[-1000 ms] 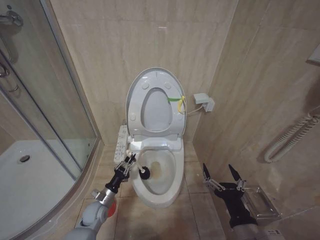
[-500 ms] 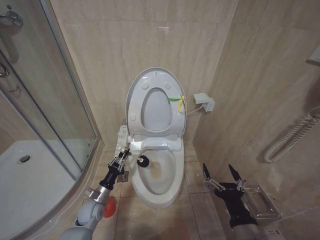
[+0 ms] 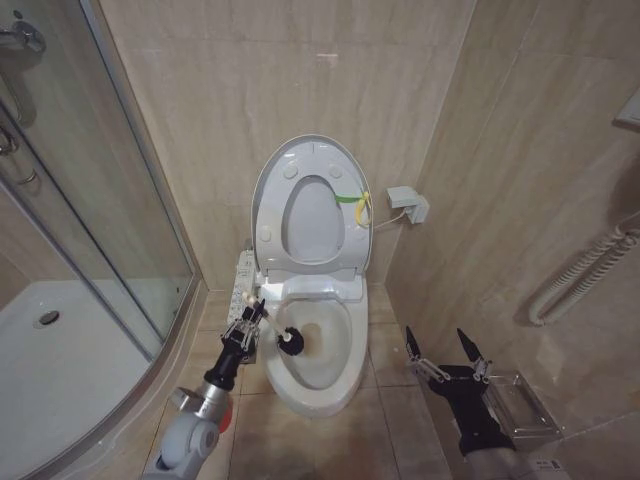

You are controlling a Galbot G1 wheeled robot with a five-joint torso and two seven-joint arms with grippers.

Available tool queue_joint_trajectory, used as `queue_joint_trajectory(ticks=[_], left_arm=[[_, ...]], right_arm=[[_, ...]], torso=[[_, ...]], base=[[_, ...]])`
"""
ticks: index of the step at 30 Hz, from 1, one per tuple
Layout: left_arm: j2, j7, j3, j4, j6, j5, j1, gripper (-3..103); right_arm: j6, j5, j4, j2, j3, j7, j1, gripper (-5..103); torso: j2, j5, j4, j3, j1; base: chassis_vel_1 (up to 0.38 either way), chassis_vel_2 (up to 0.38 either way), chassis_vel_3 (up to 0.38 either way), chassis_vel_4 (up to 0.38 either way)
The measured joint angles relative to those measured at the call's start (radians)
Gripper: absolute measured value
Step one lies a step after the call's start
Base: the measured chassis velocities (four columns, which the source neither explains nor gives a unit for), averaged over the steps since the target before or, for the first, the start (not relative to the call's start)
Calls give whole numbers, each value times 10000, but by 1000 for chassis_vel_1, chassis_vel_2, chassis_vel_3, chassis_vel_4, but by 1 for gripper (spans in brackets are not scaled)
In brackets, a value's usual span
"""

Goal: Open the toilet lid, clean the toilet bowl with a toilet brush, close the toilet lid, and flush.

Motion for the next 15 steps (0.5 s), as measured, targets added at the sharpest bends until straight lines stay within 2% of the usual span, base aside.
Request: queue_joint_trajectory(ticks=[3, 6, 7, 10, 11, 14, 15], left_arm=[[24, 14, -195, -306, -16, 226, 227, 18], [176, 62, -817, -1357, -62, 798, 960, 18], [176, 62, -817, -1357, -62, 798, 960, 18], [199, -23, -1716, -2354, -65, 1391, 1952, 18], [199, -23, -1716, -2354, -65, 1391, 1952, 18], [-176, -224, -2770, -3155, -70, 1870, 3396, 18], [-176, -224, -2770, -3155, -70, 1870, 3396, 18]], right_arm=[[0, 0, 1, 0, 0, -1, 0, 100], [0, 0, 0, 0, 0, -4, 0, 100], [0, 0, 0, 0, 0, -4, 0, 100], [0, 0, 0, 1, 0, 0, 0, 100], [0, 0, 0, 1, 0, 0, 0, 100], [0, 0, 0, -5, -1, -5, 0, 100], [0, 0, 0, -5, -1, -5, 0, 100]], torso=[[0, -1, 0, 0, 0], [0, 0, -2, 0, 0], [0, 0, -2, 0, 0], [0, 0, -5, -1, 0], [0, 0, -5, -1, 0], [0, -1, 1, -1, 0], [0, -1, 1, -1, 0]], base=[[0, 0, 0, 0], [0, 0, 0, 0], [0, 0, 0, 0], [0, 0, 0, 0], [0, 0, 0, 0], [0, 0, 0, 0], [0, 0, 0, 0]])
